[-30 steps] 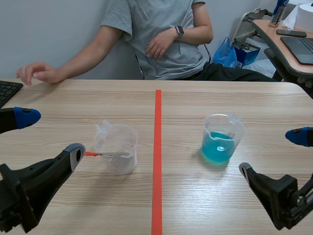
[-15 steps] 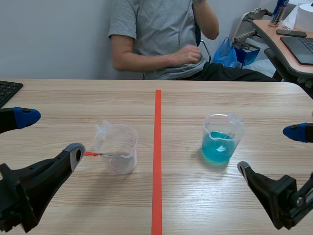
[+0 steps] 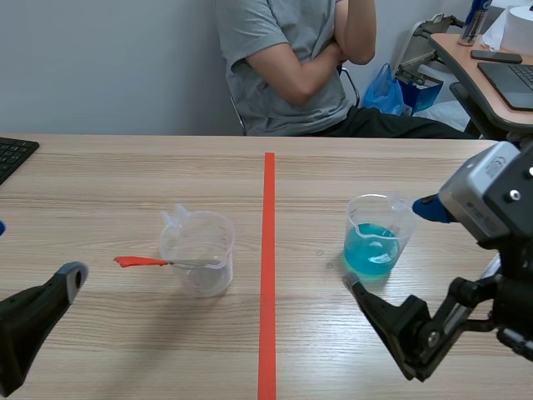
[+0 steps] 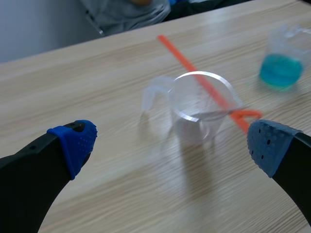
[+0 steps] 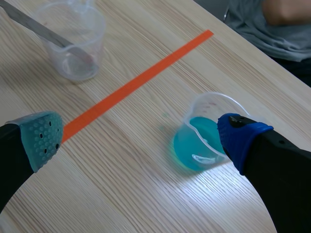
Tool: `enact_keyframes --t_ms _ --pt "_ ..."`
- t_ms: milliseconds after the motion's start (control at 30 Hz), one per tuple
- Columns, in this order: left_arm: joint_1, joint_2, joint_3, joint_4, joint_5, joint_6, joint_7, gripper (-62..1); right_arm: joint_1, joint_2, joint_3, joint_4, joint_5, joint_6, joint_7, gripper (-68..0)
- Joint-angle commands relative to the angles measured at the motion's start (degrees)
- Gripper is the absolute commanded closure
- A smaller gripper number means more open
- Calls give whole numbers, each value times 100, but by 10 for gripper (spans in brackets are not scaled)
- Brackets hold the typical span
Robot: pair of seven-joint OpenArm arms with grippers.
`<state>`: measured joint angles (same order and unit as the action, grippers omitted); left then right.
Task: Do the redox reaction experiment.
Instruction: 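Lift the metal plate out of the left beaker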
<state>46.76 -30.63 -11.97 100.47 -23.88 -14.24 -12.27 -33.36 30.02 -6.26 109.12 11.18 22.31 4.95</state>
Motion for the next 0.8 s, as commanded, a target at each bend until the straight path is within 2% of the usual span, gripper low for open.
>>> enact_keyframes --t_ms 0,300,600,767 --pt "254 13 -138 -76 -39 2 -42 -623 138 59 -101 96 -68 2 94 -679" --pt "1239 111 -350 -1316 -363 0 -382 -623 623 57 -1034 96 -555 -2 136 -679" --pt "1250 562 -321 -2752 -280 -122 -424 -623 1187 42 -2004 81 -1123 -48 151 -679" --pt "881 584 -22 -3491 -107 -199 -424 -623 1602 -162 -2575 -195 -1698 -155 223 -679"
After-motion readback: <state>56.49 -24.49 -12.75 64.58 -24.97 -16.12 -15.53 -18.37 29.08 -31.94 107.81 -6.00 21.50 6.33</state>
